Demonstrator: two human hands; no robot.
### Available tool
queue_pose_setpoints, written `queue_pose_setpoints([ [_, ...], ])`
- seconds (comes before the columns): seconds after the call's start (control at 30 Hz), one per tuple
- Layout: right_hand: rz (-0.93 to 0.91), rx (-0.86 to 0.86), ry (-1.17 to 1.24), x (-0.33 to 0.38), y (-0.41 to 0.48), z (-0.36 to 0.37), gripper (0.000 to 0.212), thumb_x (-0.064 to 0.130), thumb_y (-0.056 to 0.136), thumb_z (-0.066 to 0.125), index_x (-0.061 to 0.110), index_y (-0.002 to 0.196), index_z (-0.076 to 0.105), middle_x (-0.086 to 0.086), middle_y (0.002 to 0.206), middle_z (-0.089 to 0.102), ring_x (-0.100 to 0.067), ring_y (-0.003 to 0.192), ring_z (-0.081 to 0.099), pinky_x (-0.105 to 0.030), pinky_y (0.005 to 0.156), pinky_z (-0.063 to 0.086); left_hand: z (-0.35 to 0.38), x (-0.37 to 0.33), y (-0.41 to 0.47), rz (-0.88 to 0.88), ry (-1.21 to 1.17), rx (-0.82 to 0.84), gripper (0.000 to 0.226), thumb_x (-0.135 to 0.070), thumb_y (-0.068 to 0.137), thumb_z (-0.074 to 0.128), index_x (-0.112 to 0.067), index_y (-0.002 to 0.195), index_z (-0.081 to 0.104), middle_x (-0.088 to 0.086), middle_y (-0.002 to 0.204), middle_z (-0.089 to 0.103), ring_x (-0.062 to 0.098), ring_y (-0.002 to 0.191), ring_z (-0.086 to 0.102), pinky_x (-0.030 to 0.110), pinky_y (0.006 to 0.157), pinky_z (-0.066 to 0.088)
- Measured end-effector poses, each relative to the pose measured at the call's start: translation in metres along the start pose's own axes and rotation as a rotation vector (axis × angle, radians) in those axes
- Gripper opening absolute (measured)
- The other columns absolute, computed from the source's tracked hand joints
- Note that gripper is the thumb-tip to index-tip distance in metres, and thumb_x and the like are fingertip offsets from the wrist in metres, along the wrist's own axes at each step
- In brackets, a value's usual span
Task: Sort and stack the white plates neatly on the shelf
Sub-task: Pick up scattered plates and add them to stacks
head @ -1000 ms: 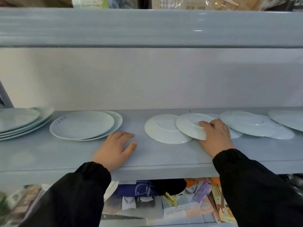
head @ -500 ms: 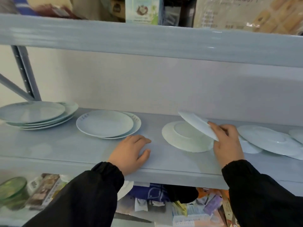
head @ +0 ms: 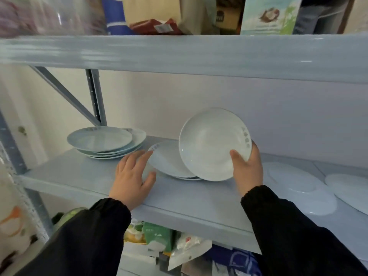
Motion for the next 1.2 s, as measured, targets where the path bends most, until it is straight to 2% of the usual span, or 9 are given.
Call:
queue_pose_setpoints([
  [0.13, 0.177, 0.033, 0.002, -0.021, 0.019, 0.025, 0.056, 0.013, 0.078, 0.051, 0.041, 0.127, 0.051, 0.012, 0.118, 0.063, -0.017, 0.111, 0.060, -0.041, 0.095, 0.051, 0.012, 0.016, -0.002, -0.130, -0.007, 0.060, 0.074, -0.057, 0.085, 0.037, -0.022, 0.150, 0.032, 0.005, 0.149, 0.041, 0.027, 0.138, 0.031, 0.048, 0.113, 0.027],
  [0.23, 0.186, 0.131, -0.207, -0.028, 0.022, 0.030, 0.063, 0.011, 0.088, 0.046, 0.029, 0.147, 0.032, 0.014, 0.125, 0.049, -0.012, 0.114, 0.047, -0.027, 0.095, 0.035, 0.012, 0.016, -0.002, -0.136, -0.046, 0.053, 0.075, -0.057, 0.083, 0.036, -0.023, 0.150, 0.031, 0.003, 0.148, 0.042, 0.024, 0.137, 0.030, 0.041, 0.115, 0.024],
  [0.33, 0.172, 0.196, -0.242, -0.034, 0.021, 0.031, 0.051, 0.009, 0.089, 0.047, 0.027, 0.137, 0.042, 0.013, 0.115, 0.057, -0.016, 0.110, 0.053, -0.025, 0.085, 0.037, 0.011, 0.017, -0.003, -0.175, -0.084, 0.058, 0.078, -0.059, 0.082, 0.035, -0.024, 0.151, 0.028, 0.002, 0.148, 0.041, 0.022, 0.138, 0.028, 0.038, 0.115, 0.024],
  [0.43, 0.136, 0.236, -0.294, -0.039, 0.020, 0.031, 0.051, 0.013, 0.087, 0.049, 0.028, 0.136, 0.044, 0.011, 0.121, 0.059, -0.014, 0.111, 0.055, -0.021, 0.083, 0.041, 0.011, 0.015, -0.004, -0.183, -0.092, 0.071, 0.078, -0.059, 0.082, 0.036, -0.026, 0.151, 0.028, 0.000, 0.148, 0.041, 0.020, 0.138, 0.029, 0.039, 0.115, 0.026],
  [0.57, 0.076, 0.259, -0.291, -0.036, 0.020, 0.029, 0.034, 0.007, 0.089, 0.049, 0.031, 0.112, 0.044, 0.027, 0.100, 0.052, 0.001, 0.091, 0.054, -0.002, 0.067, 0.036, 0.012, 0.015, -0.003, -0.181, -0.087, 0.069, 0.077, -0.057, 0.081, 0.038, -0.026, 0.151, 0.028, 0.000, 0.147, 0.042, 0.019, 0.137, 0.029, 0.038, 0.114, 0.027],
  [0.8, 0.019, 0.272, -0.326, -0.034, 0.016, 0.024, 0.038, 0.010, 0.089, 0.053, 0.037, 0.115, 0.046, 0.022, 0.104, 0.057, 0.007, 0.091, 0.055, 0.003, 0.067, 0.036, 0.013, 0.014, -0.003, -0.177, -0.097, 0.098, 0.080, -0.060, 0.079, 0.037, -0.028, 0.152, 0.026, 0.000, 0.148, 0.040, 0.018, 0.137, 0.029, 0.035, 0.112, 0.026],
  [0.9, 0.011, 0.292, -0.389, -0.033, 0.015, 0.025, 0.041, 0.012, 0.090, 0.055, 0.035, 0.123, 0.045, 0.013, 0.112, 0.054, -0.007, 0.099, 0.054, -0.005, 0.075, 0.036, 0.014, 0.017, -0.001, -0.165, -0.105, 0.126, 0.081, -0.061, 0.078, 0.037, -0.027, 0.152, 0.027, -0.001, 0.148, 0.040, 0.018, 0.137, 0.029, 0.033, 0.113, 0.025],
  [1.03, 0.089, 0.315, -0.518, -0.041, 0.015, 0.026, 0.058, 0.026, 0.093, 0.057, 0.024, 0.146, 0.036, 0.008, 0.132, 0.045, -0.010, 0.109, 0.046, -0.024, 0.092, 0.032, 0.017, 0.019, 0.001, -0.114, -0.084, 0.172, 0.083, -0.063, 0.078, 0.033, -0.027, 0.152, 0.027, -0.005, 0.151, 0.038, 0.017, 0.138, 0.027, 0.033, 0.115, 0.024],
  [1.2, 0.119, 0.284, -0.580, -0.047, 0.015, 0.025, 0.062, 0.036, 0.092, 0.058, 0.026, 0.149, 0.034, 0.007, 0.139, 0.046, -0.015, 0.110, 0.051, -0.031, 0.098, 0.038, 0.015, 0.019, 0.002, -0.084, -0.064, 0.224, 0.083, -0.063, 0.078, 0.029, -0.028, 0.153, 0.023, -0.006, 0.153, 0.036, 0.020, 0.138, 0.026, 0.035, 0.115, 0.022],
])
Point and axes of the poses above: each hand's wrist, its own y-axis towards the middle knuckle, its own z-axis out of the palm, x = y × z, the point moved 1 cm from there along y, towards the middle knuckle
